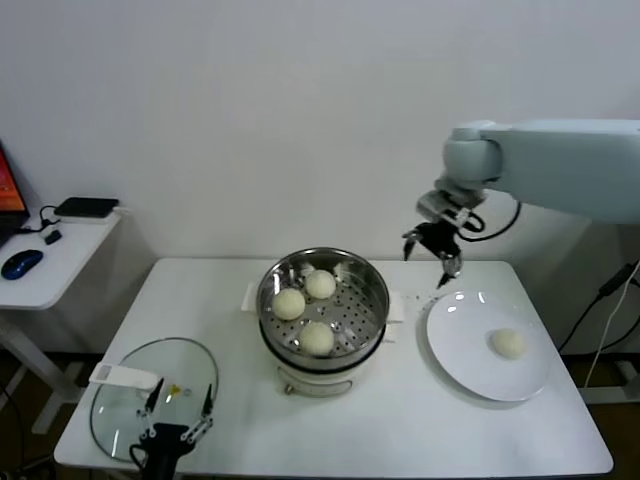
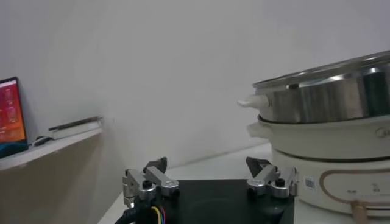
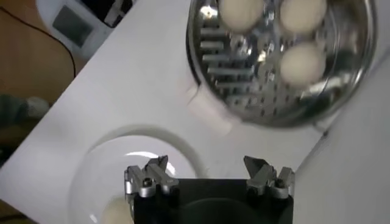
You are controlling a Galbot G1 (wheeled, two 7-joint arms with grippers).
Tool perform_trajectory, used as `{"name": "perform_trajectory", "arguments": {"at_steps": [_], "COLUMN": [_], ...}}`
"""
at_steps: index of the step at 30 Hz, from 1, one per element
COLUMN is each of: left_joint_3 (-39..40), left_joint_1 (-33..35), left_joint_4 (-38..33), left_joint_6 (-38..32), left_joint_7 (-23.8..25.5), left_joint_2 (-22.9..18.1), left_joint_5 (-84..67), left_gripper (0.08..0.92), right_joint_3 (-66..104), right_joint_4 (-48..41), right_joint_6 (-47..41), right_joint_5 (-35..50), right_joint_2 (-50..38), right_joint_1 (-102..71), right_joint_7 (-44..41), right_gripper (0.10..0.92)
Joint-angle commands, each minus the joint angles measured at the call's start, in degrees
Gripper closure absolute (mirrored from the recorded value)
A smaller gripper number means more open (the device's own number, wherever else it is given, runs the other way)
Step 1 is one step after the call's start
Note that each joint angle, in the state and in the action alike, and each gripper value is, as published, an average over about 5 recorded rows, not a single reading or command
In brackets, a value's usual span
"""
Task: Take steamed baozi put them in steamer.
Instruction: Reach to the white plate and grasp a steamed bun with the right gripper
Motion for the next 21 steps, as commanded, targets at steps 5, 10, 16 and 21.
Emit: {"name": "perform_trajectory", "arguments": {"at_steps": [5, 10, 16, 21], "left_joint_3": [0.5, 0.2, 0.0, 0.0], "left_joint_1": [0.3, 0.3, 0.4, 0.4], "left_joint_4": [0.4, 1.1, 1.6, 2.0], "left_joint_6": [-0.1, -0.1, -0.1, 0.2], "left_joint_7": [0.0, -0.1, -0.1, -0.1], "left_joint_2": [-0.7, -0.9, -1.1, -1.0], "left_joint_5": [1.3, 1.5, 1.6, 1.6], "left_gripper": [0.177, 0.177, 0.177, 0.177], "right_joint_3": [9.3, 16.1, 24.5, 30.2], "right_joint_4": [-9.6, -11.0, -15.4, -19.0], "right_joint_6": [-5.7, -5.9, -6.2, -6.2], "right_joint_5": [-15.1, -20.3, -23.3, -25.8], "right_joint_2": [-18.7, -20.0, -19.4, -18.5], "right_joint_1": [-19.0, -27.4, -36.4, -42.2], "right_joint_7": [0.5, 1.8, 3.2, 3.6], "right_gripper": [0.203, 0.203, 0.203, 0.203]}}
